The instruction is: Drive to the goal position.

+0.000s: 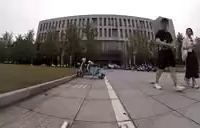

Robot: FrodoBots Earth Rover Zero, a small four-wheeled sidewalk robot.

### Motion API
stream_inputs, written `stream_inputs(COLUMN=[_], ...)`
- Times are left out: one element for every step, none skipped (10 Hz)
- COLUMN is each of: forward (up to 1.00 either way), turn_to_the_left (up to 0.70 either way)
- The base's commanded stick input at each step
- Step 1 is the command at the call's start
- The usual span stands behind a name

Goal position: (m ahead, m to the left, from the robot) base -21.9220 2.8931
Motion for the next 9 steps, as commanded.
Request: stream_inputs(forward=[0.04,0.04,0.04,0.04,0.04,0.04,0.04,0.10,0.38], turn_to_the_left=[0.00,0.00,0.00,0.00,0.00,0.00,0.00,-0.03,-0.16])
